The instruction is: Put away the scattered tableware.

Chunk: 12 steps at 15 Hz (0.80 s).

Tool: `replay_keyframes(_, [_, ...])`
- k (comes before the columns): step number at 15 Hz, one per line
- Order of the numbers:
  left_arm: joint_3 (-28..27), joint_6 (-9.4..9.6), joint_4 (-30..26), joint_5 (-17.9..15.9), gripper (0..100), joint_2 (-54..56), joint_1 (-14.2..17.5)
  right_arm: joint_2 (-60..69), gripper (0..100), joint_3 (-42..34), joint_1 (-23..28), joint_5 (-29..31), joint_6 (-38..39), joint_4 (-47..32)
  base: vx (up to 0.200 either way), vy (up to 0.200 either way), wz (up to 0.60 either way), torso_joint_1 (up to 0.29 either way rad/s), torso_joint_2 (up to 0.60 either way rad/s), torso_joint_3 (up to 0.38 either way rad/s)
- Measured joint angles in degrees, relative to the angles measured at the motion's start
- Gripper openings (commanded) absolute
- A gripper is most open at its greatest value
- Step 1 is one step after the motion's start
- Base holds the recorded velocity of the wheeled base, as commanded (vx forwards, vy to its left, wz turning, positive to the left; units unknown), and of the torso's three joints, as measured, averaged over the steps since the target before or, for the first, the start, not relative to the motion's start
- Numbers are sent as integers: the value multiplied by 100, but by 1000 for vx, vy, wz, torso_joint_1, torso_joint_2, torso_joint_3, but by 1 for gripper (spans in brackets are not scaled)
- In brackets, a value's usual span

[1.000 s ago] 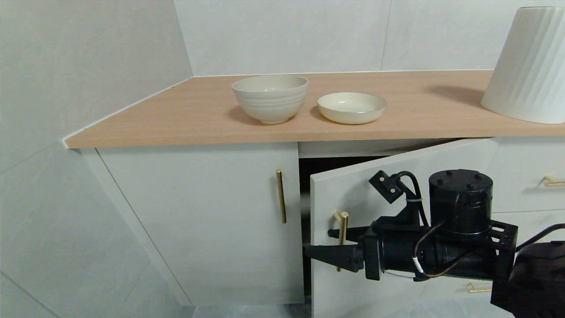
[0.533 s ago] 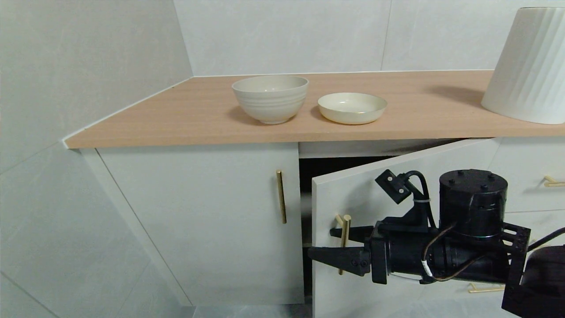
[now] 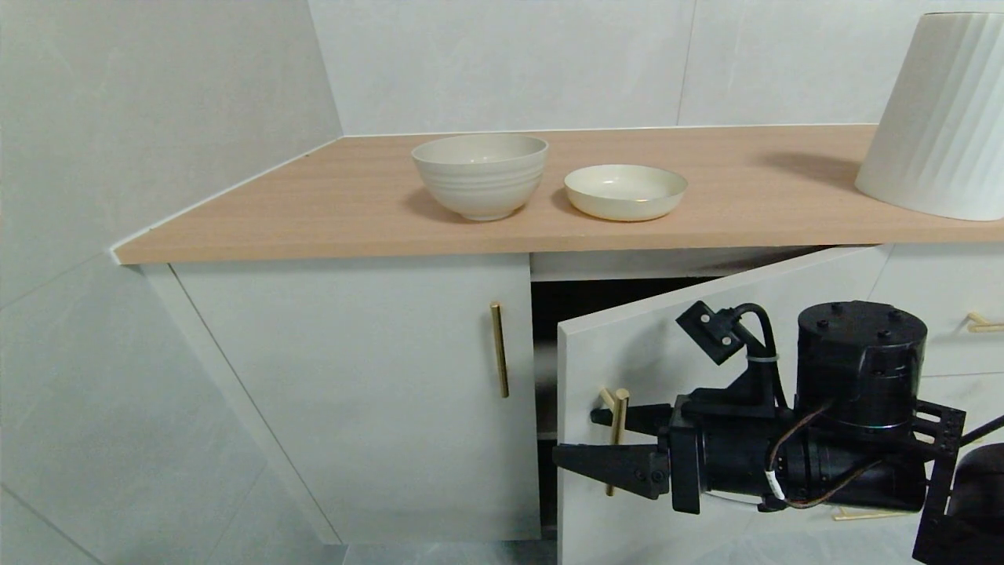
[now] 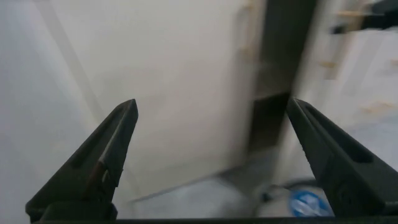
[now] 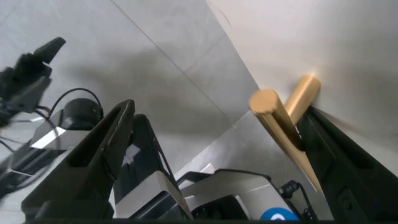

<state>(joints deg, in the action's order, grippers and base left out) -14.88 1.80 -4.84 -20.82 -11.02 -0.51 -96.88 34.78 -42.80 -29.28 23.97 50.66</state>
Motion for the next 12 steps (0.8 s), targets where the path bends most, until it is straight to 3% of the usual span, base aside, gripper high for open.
replay_keyframes(3, [-653,-41,35,-471,100,-1425,-78,38,100,9,-22,2,-5,9,0,0,0,0,0,0])
replay_keyframes(8, [-1432,-180,894,-751,100,-4142,-841,72,100,6,-79,20,-7,9,0,0,0,0,0,0])
replay_keyframes(10, [-1452,-530,1612,-772,100,-5132,-1167,77,100,16,-79,20,-5,9,0,0,0,0,0,0])
replay_keyframes(12, [-1295,-1093,2714,-769,100,-6034,-1604,66,100,22,-79,16,-5,22,0,0,0,0,0,0])
